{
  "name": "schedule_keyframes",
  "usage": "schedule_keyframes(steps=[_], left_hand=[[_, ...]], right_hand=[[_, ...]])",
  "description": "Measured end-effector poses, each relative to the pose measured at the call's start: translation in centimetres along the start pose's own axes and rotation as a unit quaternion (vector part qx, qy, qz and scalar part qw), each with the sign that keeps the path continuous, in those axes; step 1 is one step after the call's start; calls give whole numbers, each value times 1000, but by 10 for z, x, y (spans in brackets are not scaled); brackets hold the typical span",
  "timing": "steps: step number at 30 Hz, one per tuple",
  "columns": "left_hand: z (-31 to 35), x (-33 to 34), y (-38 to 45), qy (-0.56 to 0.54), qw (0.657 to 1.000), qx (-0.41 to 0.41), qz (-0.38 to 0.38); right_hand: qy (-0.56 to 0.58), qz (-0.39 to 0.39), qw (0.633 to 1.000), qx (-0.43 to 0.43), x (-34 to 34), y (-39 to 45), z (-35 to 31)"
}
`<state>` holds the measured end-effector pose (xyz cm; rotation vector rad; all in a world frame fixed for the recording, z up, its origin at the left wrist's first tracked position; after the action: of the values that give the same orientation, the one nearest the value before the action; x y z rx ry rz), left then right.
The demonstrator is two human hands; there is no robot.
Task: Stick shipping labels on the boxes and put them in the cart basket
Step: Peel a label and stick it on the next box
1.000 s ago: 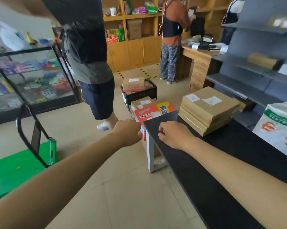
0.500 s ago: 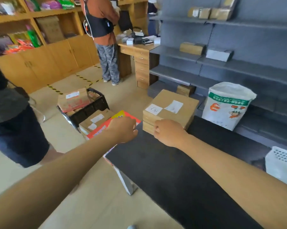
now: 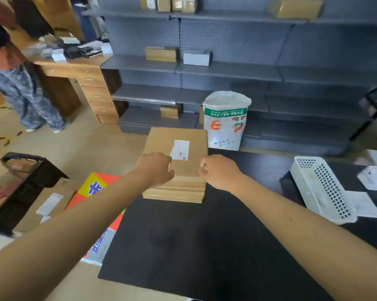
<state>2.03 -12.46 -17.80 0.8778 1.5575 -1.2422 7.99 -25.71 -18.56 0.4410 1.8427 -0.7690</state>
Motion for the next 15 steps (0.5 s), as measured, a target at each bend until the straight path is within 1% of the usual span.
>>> schedule_keyframes(steps=[5,12,15], left_hand=[[-13,-1,32,-22,1000,-7,-8],[-58,21,66,-176,983,-37,-46],[-78,30,80,-222,972,-54,-60]], right_hand=[[30,4,999,22,-3,30,18],[142,18,985,91,3,68,41],[167,27,978,126,6,80,52]])
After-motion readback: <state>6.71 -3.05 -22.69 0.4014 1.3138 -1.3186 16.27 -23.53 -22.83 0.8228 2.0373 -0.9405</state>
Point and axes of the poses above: each hand's wrist, its own y-axis towards the middle knuckle, its own x-axis out of the palm, z = x × y, the point moved 10 cm from there along y, towards the middle knuckle, and after that the axes turned 12 degrees about -z, right-handed, at the moved point
